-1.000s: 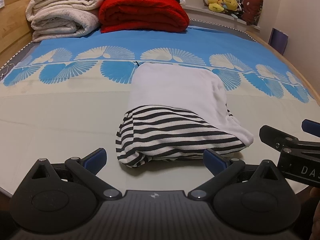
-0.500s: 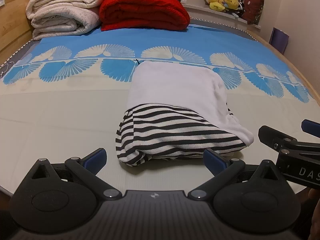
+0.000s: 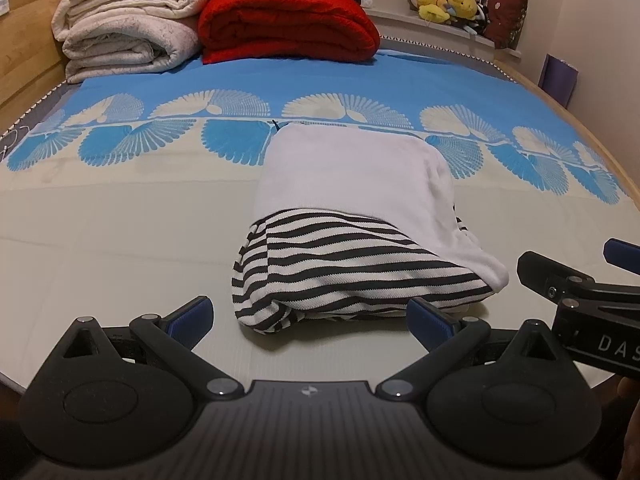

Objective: Fold small clothes

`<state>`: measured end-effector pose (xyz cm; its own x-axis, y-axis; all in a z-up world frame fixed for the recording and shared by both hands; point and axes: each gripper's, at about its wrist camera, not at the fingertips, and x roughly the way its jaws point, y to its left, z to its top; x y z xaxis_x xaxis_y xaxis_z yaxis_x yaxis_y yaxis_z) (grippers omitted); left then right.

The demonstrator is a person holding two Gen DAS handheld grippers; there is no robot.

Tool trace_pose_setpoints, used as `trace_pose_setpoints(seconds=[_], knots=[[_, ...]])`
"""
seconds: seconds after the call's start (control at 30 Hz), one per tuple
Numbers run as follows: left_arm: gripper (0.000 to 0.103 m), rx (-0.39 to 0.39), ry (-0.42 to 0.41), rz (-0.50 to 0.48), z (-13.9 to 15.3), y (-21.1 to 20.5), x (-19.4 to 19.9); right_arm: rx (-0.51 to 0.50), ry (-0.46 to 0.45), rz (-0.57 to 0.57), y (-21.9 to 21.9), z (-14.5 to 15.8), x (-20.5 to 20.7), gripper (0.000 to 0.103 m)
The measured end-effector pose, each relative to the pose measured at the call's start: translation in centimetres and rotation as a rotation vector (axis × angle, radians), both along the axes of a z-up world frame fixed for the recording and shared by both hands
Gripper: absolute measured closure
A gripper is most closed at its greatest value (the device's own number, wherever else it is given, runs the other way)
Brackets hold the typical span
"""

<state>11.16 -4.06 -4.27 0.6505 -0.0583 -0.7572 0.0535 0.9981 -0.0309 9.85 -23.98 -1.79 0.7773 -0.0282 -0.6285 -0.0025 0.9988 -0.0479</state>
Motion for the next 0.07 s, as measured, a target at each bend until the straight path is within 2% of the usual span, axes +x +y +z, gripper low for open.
trace_pose_setpoints(seconds=[0.07], knots=[[0.000,-0.001,0.001,0.000,-0.01,-0.01,-0.04,-0.001,0.000,0.000,-0.01,-0.01,0.00,0.003]])
